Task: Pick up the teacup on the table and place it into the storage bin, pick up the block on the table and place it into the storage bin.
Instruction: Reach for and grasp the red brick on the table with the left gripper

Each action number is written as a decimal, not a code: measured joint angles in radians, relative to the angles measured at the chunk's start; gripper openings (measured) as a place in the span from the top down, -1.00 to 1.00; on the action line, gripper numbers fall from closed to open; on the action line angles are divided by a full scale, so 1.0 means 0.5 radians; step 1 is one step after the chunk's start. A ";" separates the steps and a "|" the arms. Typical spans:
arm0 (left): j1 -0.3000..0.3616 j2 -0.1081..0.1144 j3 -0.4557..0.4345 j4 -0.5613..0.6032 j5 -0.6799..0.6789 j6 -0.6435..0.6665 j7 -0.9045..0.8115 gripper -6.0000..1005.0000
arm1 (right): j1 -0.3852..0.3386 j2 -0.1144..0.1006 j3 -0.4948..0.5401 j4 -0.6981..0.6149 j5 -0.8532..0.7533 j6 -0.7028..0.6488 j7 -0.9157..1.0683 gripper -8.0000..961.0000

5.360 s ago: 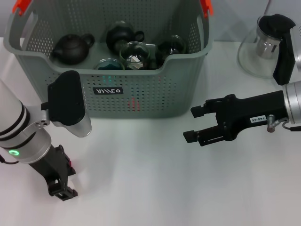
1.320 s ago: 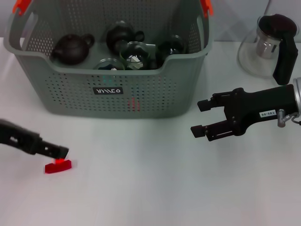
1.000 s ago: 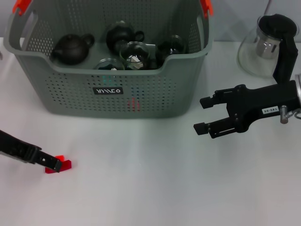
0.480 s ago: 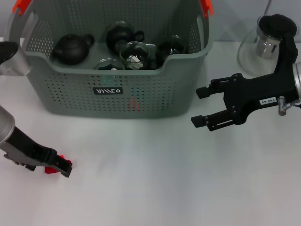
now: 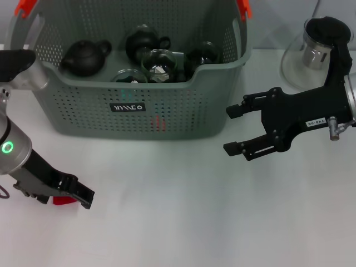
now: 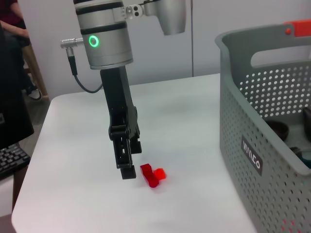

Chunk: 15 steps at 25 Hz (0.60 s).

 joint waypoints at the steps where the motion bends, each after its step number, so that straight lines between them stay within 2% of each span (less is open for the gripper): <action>1: 0.000 0.000 0.020 0.002 0.000 0.005 -0.021 -0.83 | 0.000 0.000 -0.002 0.000 0.000 0.000 -0.013 -0.81; 15: -0.007 0.001 0.007 -0.120 0.001 -0.137 -0.042 -0.80 | 0.003 0.020 0.001 0.001 0.001 -0.019 -0.115 -0.80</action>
